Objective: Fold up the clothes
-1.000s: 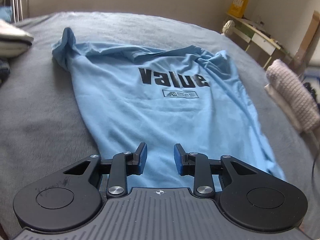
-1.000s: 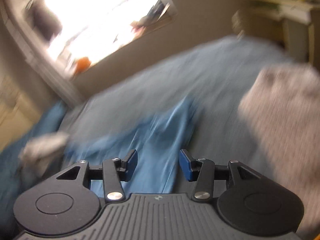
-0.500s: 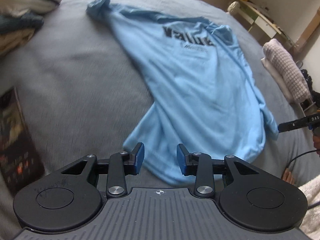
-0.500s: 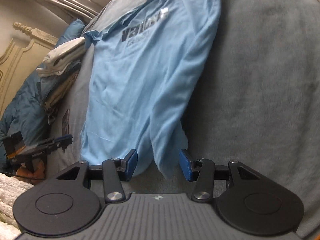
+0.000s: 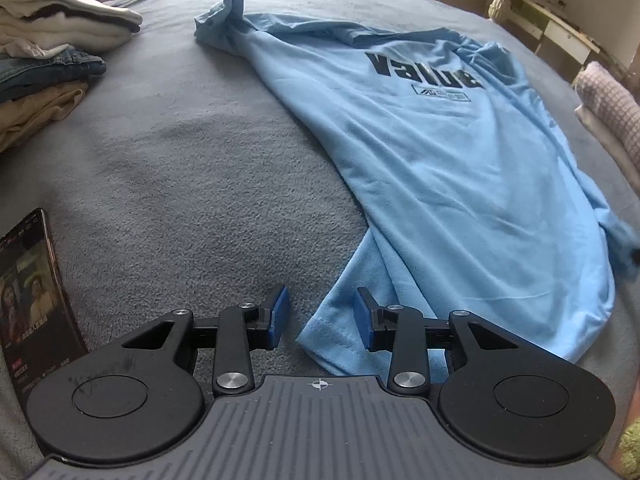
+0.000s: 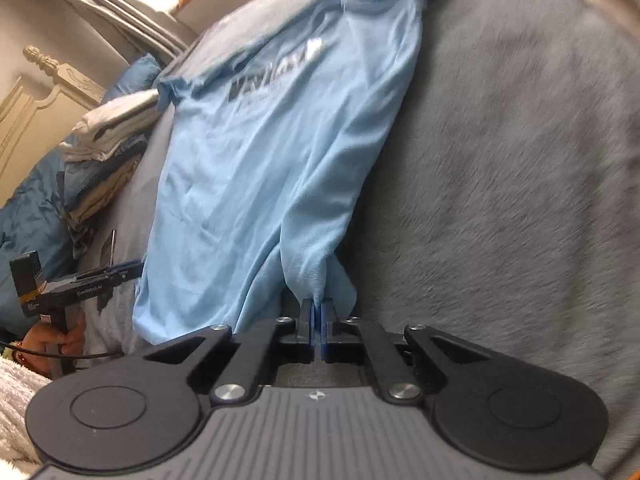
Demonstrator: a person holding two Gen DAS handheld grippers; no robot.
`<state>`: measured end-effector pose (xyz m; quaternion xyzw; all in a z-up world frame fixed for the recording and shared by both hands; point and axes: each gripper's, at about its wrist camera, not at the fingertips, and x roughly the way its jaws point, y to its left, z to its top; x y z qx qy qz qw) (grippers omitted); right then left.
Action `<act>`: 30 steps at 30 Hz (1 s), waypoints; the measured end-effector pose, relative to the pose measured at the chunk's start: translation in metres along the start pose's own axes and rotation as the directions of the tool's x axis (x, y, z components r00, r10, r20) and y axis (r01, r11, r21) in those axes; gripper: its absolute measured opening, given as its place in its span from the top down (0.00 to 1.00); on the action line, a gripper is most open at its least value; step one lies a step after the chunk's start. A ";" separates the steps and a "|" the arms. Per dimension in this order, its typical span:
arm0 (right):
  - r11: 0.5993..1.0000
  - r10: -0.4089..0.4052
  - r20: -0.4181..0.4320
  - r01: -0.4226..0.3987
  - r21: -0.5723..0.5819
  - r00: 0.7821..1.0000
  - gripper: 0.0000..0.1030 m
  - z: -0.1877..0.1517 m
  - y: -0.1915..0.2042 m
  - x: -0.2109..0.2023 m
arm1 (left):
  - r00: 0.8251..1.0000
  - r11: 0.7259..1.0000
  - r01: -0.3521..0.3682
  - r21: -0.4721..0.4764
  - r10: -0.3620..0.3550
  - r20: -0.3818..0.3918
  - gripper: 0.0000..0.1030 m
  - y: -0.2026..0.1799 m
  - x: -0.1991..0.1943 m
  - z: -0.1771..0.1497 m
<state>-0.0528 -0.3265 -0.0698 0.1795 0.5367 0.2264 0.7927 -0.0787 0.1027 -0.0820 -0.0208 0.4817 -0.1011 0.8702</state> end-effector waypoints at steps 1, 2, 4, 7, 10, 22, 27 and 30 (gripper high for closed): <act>1.000 -0.012 0.027 0.012 0.002 1.000 0.98 0.003 -0.002 -0.012 | 1.000 1.000 0.001 0.003 -0.001 -0.004 0.66 -0.001 0.000 -0.001; 1.000 -0.024 0.053 0.024 0.006 0.998 0.98 0.005 -0.005 -0.024 | 1.000 1.000 0.002 0.006 -0.001 -0.008 0.66 -0.001 0.000 -0.001; 0.998 -0.063 0.093 0.060 0.033 0.994 0.98 0.010 -0.016 -0.045 | 1.000 1.000 0.003 0.013 -0.003 -0.015 0.66 -0.002 -0.001 -0.002; 0.988 -0.120 0.131 0.106 0.113 0.984 0.98 0.012 -0.040 -0.069 | 1.000 1.000 0.005 0.023 -0.005 -0.027 0.66 -0.004 -0.001 -0.004; 0.970 -0.168 0.123 0.142 0.196 0.978 0.98 0.008 -0.067 -0.073 | 1.000 0.999 0.001 0.041 0.000 -0.031 0.66 -0.007 -0.001 -0.003; 0.935 -0.229 0.045 0.207 0.288 0.972 0.98 0.002 -0.094 -0.045 | 0.998 0.998 0.054 -0.042 -0.054 -0.016 0.99 -0.001 -0.003 -0.004; 0.938 -0.238 0.044 0.218 0.271 0.970 0.98 0.003 -0.089 -0.047 | 0.990 0.982 0.141 -0.127 -0.143 -0.009 0.99 0.014 -0.050 -0.010; 0.937 -0.237 0.032 0.220 0.270 0.971 0.98 0.001 -0.089 -0.046 | 0.985 0.970 0.150 -0.193 -0.163 -0.052 0.99 0.027 -0.070 -0.022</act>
